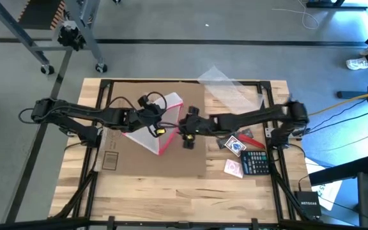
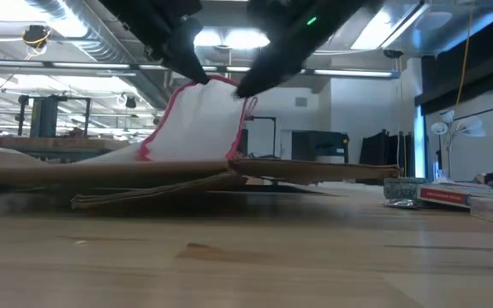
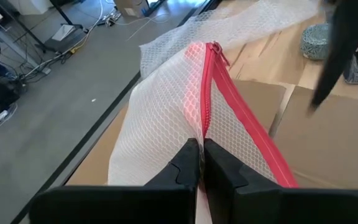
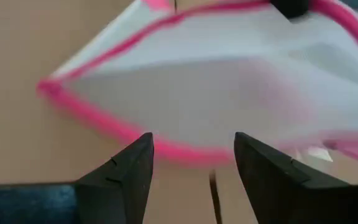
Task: Unpack boxes
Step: Put the scented candle into the white pouch
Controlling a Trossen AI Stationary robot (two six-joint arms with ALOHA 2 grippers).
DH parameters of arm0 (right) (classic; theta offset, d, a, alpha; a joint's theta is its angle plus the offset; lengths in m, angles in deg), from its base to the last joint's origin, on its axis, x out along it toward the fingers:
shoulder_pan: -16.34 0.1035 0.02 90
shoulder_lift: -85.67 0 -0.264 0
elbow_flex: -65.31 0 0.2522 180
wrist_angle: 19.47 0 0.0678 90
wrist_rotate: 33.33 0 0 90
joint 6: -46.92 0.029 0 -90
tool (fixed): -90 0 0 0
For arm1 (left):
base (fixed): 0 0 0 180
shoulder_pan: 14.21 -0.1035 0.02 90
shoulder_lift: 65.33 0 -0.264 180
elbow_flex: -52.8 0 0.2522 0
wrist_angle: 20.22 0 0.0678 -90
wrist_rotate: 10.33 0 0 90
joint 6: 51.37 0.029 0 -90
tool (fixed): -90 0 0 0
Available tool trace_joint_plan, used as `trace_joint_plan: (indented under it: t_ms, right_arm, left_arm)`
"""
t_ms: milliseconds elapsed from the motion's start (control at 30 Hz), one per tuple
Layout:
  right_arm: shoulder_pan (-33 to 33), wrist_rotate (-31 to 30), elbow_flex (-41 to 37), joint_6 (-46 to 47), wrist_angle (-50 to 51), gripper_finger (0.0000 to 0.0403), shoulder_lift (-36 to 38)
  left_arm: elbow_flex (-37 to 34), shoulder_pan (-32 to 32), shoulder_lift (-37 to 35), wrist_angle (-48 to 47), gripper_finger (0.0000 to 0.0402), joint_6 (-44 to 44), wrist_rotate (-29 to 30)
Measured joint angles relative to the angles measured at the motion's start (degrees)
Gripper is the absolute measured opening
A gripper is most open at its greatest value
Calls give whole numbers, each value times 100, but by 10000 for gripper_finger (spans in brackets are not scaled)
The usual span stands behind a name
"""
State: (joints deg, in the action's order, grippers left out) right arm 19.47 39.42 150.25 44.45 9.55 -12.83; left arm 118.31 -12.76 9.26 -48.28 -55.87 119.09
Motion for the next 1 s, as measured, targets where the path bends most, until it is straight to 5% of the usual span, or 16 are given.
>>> trace_joint_plan:
  t_ms: [300, 433, 567, 767, 1000]
  right_arm:
    - [-210, -133, -517, 1041, 2766, 216, 1251]
    - [-631, 9, -1159, 1447, 2932, 216, 1776]
    - [-1293, 949, -1522, 1744, 3010, 223, 2098]
    - [-2193, 1794, -1907, 1729, 3345, 280, 2110]
    - [-2322, 2008, -2438, 1845, 3347, 327, 2067]
  left_arm:
    - [-2, 0, 0, -14, 8, -22, 4]
    - [-2, 0, 0, -12, 8, -63, -26]
    - [-2, -2, 0, -18, 8, -15, -177]
    - [-2, -7, 0, -58, 8, -94, -341]
    - [-2, -7, 0, -50, 8, -101, -343]
